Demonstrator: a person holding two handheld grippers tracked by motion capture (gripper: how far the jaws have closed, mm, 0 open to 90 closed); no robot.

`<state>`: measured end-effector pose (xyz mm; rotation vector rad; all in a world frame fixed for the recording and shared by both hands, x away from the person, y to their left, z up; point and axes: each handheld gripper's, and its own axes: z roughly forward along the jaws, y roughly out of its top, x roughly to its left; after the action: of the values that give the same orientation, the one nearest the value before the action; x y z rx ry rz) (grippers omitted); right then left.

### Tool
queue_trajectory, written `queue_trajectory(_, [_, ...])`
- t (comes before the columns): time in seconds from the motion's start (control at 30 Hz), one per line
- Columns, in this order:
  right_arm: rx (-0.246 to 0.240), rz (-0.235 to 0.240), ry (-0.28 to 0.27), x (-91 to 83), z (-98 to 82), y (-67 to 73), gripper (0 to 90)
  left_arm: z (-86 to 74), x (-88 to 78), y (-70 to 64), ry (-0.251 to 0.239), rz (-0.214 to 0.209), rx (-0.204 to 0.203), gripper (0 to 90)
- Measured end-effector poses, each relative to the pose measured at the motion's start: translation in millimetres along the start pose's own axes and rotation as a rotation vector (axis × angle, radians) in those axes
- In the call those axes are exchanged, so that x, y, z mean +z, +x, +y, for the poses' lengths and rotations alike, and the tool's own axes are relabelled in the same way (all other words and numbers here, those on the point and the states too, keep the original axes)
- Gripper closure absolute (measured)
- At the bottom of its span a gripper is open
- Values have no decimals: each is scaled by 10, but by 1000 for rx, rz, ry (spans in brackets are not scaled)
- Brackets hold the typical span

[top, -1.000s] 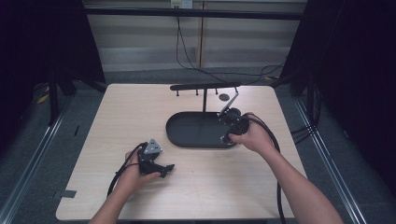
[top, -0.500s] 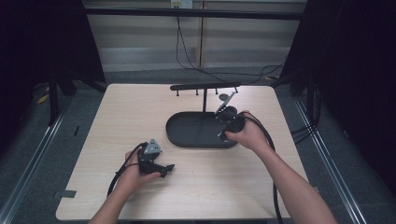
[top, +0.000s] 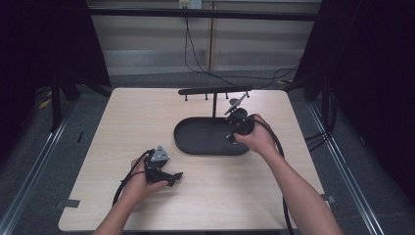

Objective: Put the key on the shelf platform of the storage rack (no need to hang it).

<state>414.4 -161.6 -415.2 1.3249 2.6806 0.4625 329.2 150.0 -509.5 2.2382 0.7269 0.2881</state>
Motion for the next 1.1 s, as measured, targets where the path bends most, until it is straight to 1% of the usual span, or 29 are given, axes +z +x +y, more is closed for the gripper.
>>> queue_trajectory(0.07, [2,0,-1,11,3,-11,697,0,0,0,0,0,0,144])
queue_trajectory(0.17, [21,-8,-9,44,17,-41,697,0,0,0,0,0,0,144])
queue_trajectory(0.37, [28,-24,-22,80,37,-52,697,0,0,0,0,0,0,143])
queue_trajectory(0.5, [30,-11,-21,99,56,-40,697,0,0,0,0,0,0,143])
queue_trajectory(0.53, [25,-2,-7,126,64,-41,697,0,0,0,0,0,0,144])
queue_trajectory(0.63, [23,-8,-4,148,72,-42,697,0,0,0,0,0,0,144])
queue_trajectory(0.77, [34,-9,-11,180,89,-65,697,0,0,0,0,0,0,143])
queue_trajectory(0.8, [49,-7,-3,202,96,-74,697,0,0,0,0,0,0,144])
queue_trajectory(0.83, [49,-7,-3,202,96,-74,697,0,0,0,0,0,0,144])
queue_trajectory(0.87, [41,-12,-6,216,98,-87,697,0,0,0,0,0,0,144])
queue_trajectory(0.9, [54,-8,-11,238,100,-101,697,0,0,0,0,0,0,143])
queue_trajectory(1.0, [49,-17,-17,255,102,-114,697,0,0,0,0,0,0,143])
queue_trajectory(1.1, [57,-19,-23,267,107,-113,697,0,0,-1,0,0,0,143])
